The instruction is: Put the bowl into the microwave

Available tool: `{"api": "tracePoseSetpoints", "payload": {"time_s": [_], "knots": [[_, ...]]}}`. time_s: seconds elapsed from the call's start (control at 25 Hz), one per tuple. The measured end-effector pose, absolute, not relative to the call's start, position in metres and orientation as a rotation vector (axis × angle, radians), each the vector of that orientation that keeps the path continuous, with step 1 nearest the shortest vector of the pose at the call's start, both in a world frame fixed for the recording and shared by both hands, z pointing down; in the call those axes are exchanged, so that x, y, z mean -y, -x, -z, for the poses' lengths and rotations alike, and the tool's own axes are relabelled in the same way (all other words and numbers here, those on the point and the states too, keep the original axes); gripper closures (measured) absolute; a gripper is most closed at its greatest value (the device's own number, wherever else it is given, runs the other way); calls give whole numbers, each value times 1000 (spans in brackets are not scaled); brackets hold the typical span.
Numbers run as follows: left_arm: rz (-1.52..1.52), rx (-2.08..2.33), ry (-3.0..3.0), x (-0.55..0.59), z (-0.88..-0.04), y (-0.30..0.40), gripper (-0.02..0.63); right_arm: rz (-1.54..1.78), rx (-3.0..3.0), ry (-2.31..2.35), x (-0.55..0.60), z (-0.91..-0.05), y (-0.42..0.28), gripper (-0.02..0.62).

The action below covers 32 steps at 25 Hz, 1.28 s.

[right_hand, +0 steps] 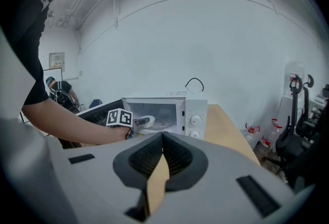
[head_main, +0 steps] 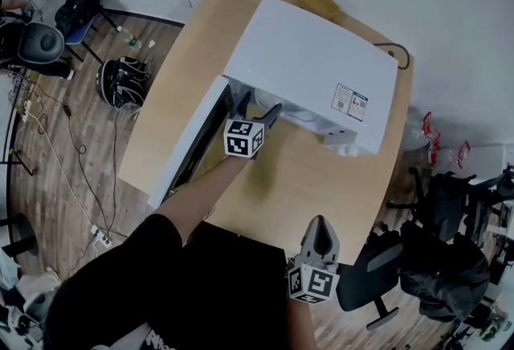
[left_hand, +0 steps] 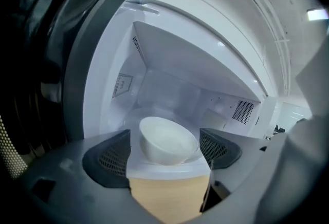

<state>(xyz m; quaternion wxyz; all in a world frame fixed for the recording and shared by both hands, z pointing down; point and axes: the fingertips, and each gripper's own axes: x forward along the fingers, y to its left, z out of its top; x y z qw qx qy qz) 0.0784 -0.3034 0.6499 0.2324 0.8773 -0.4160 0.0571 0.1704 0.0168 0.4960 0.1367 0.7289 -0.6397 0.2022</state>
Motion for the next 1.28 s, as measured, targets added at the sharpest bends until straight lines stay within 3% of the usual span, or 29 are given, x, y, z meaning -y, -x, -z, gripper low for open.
{"api": "tracePoseSetpoints", "payload": {"time_s": [0.8,1.28], "knots": [[-467,1103,-2562,295,-671,-90,222,-566,1761,-2175,-39,-493,-156,535],[-475,1056,-2592,296,-669,-108,225,-584,1738,-2188,-43,-500,-156,535]]}}
